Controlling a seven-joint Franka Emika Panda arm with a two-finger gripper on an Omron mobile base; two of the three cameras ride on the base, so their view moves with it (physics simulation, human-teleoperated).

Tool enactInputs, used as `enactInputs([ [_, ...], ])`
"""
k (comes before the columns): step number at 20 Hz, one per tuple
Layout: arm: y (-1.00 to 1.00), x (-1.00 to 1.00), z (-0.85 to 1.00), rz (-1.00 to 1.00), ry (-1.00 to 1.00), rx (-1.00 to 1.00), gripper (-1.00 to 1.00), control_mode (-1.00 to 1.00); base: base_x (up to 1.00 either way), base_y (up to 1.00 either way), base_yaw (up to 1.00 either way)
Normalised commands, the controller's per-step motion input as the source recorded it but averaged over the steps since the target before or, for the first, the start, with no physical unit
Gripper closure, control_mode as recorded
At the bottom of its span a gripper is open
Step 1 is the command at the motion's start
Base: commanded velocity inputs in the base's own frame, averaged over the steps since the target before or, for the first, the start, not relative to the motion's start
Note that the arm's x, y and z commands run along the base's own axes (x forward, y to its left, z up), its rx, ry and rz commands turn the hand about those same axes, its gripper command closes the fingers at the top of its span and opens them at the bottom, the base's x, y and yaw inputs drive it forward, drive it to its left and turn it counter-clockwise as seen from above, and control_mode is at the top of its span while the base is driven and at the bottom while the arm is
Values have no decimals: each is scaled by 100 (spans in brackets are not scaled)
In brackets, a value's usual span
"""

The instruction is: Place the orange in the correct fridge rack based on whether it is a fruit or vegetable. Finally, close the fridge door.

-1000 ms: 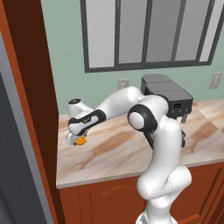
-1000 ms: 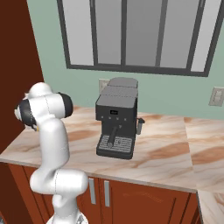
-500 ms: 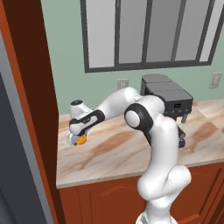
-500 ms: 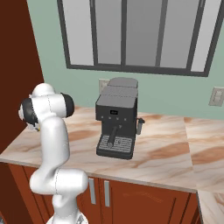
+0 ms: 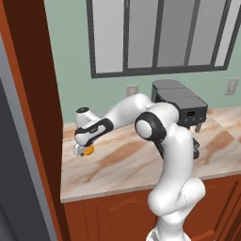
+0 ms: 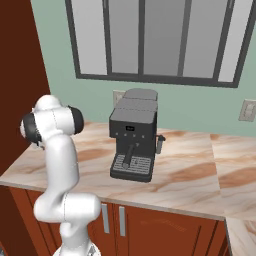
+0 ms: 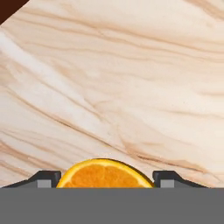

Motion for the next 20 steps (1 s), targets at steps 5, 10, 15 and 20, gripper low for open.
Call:
enactInputs([
  [5, -48, -46, 59, -8, -7, 4, 100, -100, 0, 0, 0],
  [10, -93, -82, 100, -14, -2, 11, 100, -100, 0, 0, 0],
  [15, -97, -94, 100, -16, -1, 17, 100, -100, 0, 0, 0],
  [20, -86, -100, 81, -17, -14, 7, 100, -100, 0, 0, 0],
])
